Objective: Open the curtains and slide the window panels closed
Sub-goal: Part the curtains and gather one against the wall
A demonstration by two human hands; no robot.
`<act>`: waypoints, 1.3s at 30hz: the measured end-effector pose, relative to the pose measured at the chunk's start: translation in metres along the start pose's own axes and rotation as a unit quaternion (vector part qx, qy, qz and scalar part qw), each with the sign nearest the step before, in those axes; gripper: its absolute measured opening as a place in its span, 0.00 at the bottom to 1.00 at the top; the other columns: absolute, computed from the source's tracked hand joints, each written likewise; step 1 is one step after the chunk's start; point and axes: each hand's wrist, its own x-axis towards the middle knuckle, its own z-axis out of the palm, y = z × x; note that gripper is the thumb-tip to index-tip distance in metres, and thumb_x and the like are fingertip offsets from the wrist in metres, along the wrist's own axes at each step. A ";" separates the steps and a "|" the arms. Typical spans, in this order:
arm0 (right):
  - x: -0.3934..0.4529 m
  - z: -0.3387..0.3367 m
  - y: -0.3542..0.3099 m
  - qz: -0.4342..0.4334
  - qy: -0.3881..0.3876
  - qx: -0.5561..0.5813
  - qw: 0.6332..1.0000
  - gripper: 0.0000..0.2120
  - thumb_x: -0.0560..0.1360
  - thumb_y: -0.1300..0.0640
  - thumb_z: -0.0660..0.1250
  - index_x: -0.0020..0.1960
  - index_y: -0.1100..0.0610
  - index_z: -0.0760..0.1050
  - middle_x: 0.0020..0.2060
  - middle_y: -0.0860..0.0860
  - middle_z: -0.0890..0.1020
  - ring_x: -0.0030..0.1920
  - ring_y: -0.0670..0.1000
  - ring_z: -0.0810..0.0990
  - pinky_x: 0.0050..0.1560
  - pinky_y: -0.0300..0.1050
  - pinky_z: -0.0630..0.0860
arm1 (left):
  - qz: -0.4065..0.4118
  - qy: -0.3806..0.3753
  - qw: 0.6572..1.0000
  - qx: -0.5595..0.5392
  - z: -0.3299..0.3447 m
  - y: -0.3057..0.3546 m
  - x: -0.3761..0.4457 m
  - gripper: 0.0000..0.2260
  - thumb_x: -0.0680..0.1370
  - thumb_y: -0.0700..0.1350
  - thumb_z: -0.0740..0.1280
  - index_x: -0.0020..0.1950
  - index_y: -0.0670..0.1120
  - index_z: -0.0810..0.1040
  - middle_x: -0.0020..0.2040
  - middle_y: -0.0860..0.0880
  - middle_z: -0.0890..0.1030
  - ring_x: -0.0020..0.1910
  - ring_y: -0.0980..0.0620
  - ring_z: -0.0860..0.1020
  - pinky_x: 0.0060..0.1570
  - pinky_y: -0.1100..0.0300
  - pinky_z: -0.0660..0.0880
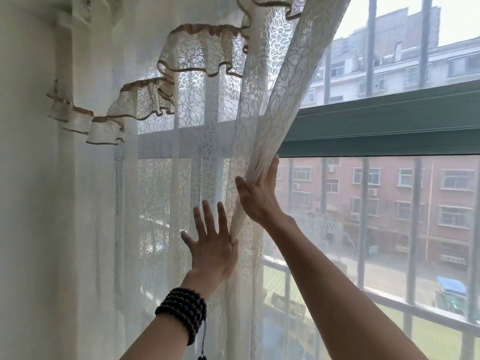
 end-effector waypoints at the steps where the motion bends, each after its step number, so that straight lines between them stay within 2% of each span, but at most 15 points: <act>1: 0.003 0.005 0.000 0.003 -0.003 0.002 1.000 0.44 0.84 0.45 0.60 0.79 0.45 0.26 0.76 0.44 0.24 0.81 0.59 0.32 0.78 0.71 0.45 | -0.007 0.003 1.000 0.002 0.001 -0.004 0.003 0.35 0.83 0.58 0.46 0.74 0.49 0.21 0.72 0.44 0.17 0.74 0.39 0.23 0.70 0.25 0.45; 5: 0.015 0.029 -0.002 0.017 -0.029 0.000 0.999 0.50 0.79 0.33 0.62 0.80 0.45 0.28 0.75 0.46 0.21 0.80 0.59 0.29 0.76 0.74 0.45 | -0.043 0.003 0.999 0.015 0.004 -0.025 0.012 0.34 0.82 0.61 0.42 0.72 0.51 0.18 0.70 0.45 0.15 0.73 0.38 0.23 0.69 0.24 0.46; 10: 0.039 0.075 -0.010 0.019 -0.044 0.008 0.999 0.56 0.74 0.29 0.66 0.79 0.43 0.27 0.76 0.47 0.22 0.80 0.62 0.31 0.73 0.80 0.48 | -0.093 0.012 0.996 0.002 -0.001 -0.070 0.026 0.33 0.74 0.66 0.31 0.69 0.55 0.15 0.71 0.46 0.17 0.76 0.38 0.27 0.68 0.25 0.52; 13: 0.048 0.109 -0.012 0.013 -0.061 0.018 0.998 0.59 0.71 0.29 0.70 0.81 0.45 0.29 0.76 0.48 0.22 0.80 0.62 0.31 0.74 0.78 0.48 | -0.110 -0.007 0.991 -0.077 0.003 -0.104 0.031 0.32 0.75 0.68 0.36 0.68 0.60 0.16 0.73 0.49 0.18 0.78 0.40 0.32 0.69 0.25 0.51; 17: 0.068 0.155 -0.016 0.002 -0.050 0.080 0.996 0.64 0.69 0.31 0.74 0.82 0.50 0.30 0.76 0.46 0.23 0.80 0.59 0.31 0.80 0.63 0.43 | -0.091 -0.007 0.977 -0.192 0.005 -0.146 0.048 0.33 0.81 0.66 0.46 0.68 0.66 0.19 0.81 0.46 0.34 0.81 0.43 0.46 0.74 0.32 0.52; 19: 0.081 0.171 -0.020 0.006 -0.043 0.101 0.994 0.66 0.68 0.33 0.76 0.81 0.52 0.29 0.76 0.46 0.24 0.81 0.59 0.34 0.81 0.60 0.43 | -0.055 -0.013 0.975 -0.216 0.003 -0.163 0.063 0.34 0.84 0.61 0.49 0.70 0.64 0.20 0.83 0.44 0.49 0.80 0.45 0.58 0.75 0.42 0.60; 21: 0.095 0.192 -0.023 0.011 -0.039 0.108 0.993 0.68 0.68 0.35 0.78 0.81 0.54 0.28 0.77 0.50 0.26 0.82 0.59 0.38 0.81 0.59 0.45 | -0.042 -0.025 0.968 -0.247 0.005 -0.185 0.079 0.34 0.85 0.54 0.51 0.74 0.59 0.23 0.71 0.39 0.74 0.58 0.59 0.81 0.57 0.61 0.77; 23: 0.106 0.207 -0.024 0.003 -0.042 0.100 0.994 0.67 0.68 0.35 0.77 0.81 0.53 0.29 0.78 0.51 0.25 0.82 0.59 0.39 0.82 0.59 0.45 | -0.025 -0.013 0.969 -0.245 0.009 -0.201 0.092 0.32 0.86 0.49 0.52 0.79 0.55 0.30 0.47 0.44 0.82 0.30 0.65 0.78 0.30 0.69 0.73; 24: 0.112 0.215 -0.024 -0.001 -0.045 0.096 0.994 0.67 0.67 0.34 0.77 0.81 0.52 0.29 0.77 0.51 0.25 0.82 0.59 0.39 0.81 0.60 0.46 | -0.020 -0.004 0.968 -0.252 0.011 -0.207 0.097 0.30 0.86 0.49 0.51 0.81 0.52 0.35 0.45 0.47 0.81 0.27 0.63 0.77 0.26 0.68 0.71; 26: 0.121 0.227 -0.024 -0.007 -0.053 0.092 0.994 0.67 0.66 0.33 0.77 0.81 0.50 0.30 0.77 0.52 0.25 0.82 0.60 0.39 0.81 0.62 0.48 | -0.018 0.009 0.956 -0.292 0.013 -0.214 0.105 0.26 0.85 0.54 0.49 0.81 0.50 0.48 0.56 0.49 0.81 0.34 0.62 0.81 0.30 0.69 0.73; 28: 0.130 0.241 -0.025 -0.011 -0.055 0.091 0.994 0.67 0.64 0.32 0.78 0.82 0.46 0.32 0.77 0.53 0.25 0.81 0.60 0.36 0.81 0.64 0.48 | -0.023 0.003 0.942 -0.335 0.015 -0.226 0.112 0.31 0.80 0.64 0.49 0.79 0.48 0.54 0.58 0.48 0.81 0.38 0.69 0.80 0.35 0.70 0.76; 30: 0.138 0.253 -0.024 -0.009 -0.057 0.097 0.994 0.68 0.62 0.32 0.79 0.81 0.43 0.32 0.77 0.54 0.25 0.81 0.62 0.34 0.80 0.64 0.48 | -0.037 0.002 0.951 -0.308 0.017 -0.238 0.117 0.39 0.78 0.69 0.55 0.81 0.49 0.48 0.62 0.47 0.81 0.48 0.64 0.83 0.46 0.61 0.80; 32: 0.145 0.266 -0.025 -0.003 -0.061 0.098 0.993 0.69 0.61 0.31 0.79 0.81 0.42 0.31 0.77 0.54 0.24 0.81 0.63 0.35 0.80 0.65 0.49 | -0.072 0.019 0.978 -0.197 0.020 -0.249 0.121 0.52 0.70 0.78 0.59 0.81 0.51 0.39 0.76 0.44 0.69 0.68 0.47 0.76 0.64 0.47 0.75; 33: 0.149 0.273 -0.025 -0.003 -0.063 0.099 0.993 0.69 0.61 0.31 0.79 0.81 0.42 0.31 0.77 0.54 0.24 0.81 0.63 0.35 0.80 0.66 0.49 | -0.090 0.028 0.986 -0.135 0.021 -0.253 0.124 0.57 0.66 0.80 0.59 0.80 0.51 0.35 0.79 0.42 0.64 0.72 0.42 0.72 0.66 0.44 0.71; 39: 0.165 0.316 -0.041 -0.037 -0.036 0.134 0.990 0.69 0.62 0.33 0.80 0.78 0.37 0.26 0.77 0.59 0.26 0.80 0.64 0.31 0.77 0.69 0.45 | -0.142 0.105 0.984 -0.015 0.018 -0.277 0.136 0.64 0.62 0.80 0.65 0.77 0.49 0.29 0.74 0.38 0.58 0.68 0.39 0.70 0.60 0.46 0.74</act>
